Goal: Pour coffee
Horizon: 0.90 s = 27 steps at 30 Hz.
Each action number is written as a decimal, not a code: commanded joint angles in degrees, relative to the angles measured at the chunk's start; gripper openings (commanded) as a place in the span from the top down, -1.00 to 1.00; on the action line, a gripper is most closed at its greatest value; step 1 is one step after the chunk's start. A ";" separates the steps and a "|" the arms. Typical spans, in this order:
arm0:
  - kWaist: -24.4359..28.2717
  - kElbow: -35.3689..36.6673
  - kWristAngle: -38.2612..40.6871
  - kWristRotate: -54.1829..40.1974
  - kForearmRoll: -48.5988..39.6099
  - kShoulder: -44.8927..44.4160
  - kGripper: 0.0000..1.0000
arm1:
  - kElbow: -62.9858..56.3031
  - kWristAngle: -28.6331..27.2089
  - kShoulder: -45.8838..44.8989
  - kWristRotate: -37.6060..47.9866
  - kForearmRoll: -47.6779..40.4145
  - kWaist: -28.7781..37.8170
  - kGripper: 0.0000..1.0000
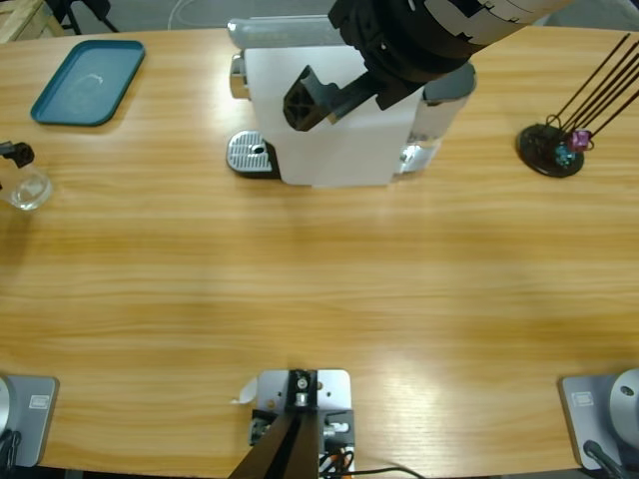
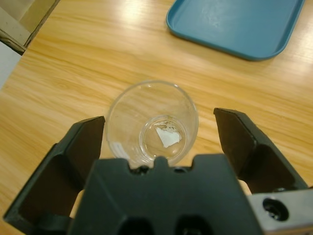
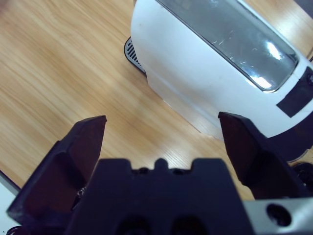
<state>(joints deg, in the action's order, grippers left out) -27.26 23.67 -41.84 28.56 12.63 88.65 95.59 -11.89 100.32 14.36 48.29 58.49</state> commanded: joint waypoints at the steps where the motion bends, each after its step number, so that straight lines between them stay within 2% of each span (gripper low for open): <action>1: 0.54 -1.53 -0.71 0.71 1.35 3.19 -0.94 | -2.16 0.72 2.58 0.67 -0.04 0.66 -1.00; 9: 1.43 -1.58 -1.10 1.83 2.31 3.99 -0.93 | -2.16 0.81 3.02 0.67 -0.04 0.66 -1.00; 13: 1.45 -1.53 -1.75 2.77 2.75 5.36 -0.85 | -2.14 1.08 3.34 0.76 -0.13 0.66 -1.00; 18: 1.45 -1.44 -1.57 2.75 4.09 7.78 -0.56 | -1.90 1.08 3.58 0.76 -0.39 0.66 -1.00; 21: 1.50 -1.53 -1.50 2.40 4.39 7.99 -0.61 | -2.07 1.09 3.65 0.76 -0.48 0.66 -1.00; 23: 1.50 -1.67 -1.19 2.80 4.72 8.10 -0.54 | -2.19 1.20 3.64 0.76 -0.48 0.66 -1.00; 24: 1.49 -1.88 -1.13 3.03 4.79 8.12 -0.47 | -2.25 1.25 3.57 0.76 -0.48 0.66 -1.00; 26: 1.49 -2.21 -1.13 2.75 4.86 7.61 -0.05 | -2.41 1.25 3.44 0.76 -0.48 0.66 -1.00; 27: 1.50 -2.42 -1.13 2.56 4.86 7.34 0.06 | -2.46 1.25 3.39 0.76 -0.48 0.66 -1.00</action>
<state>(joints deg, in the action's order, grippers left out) -26.19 23.50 -42.69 30.93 16.46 94.23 95.58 -11.38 101.28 14.36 48.26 58.49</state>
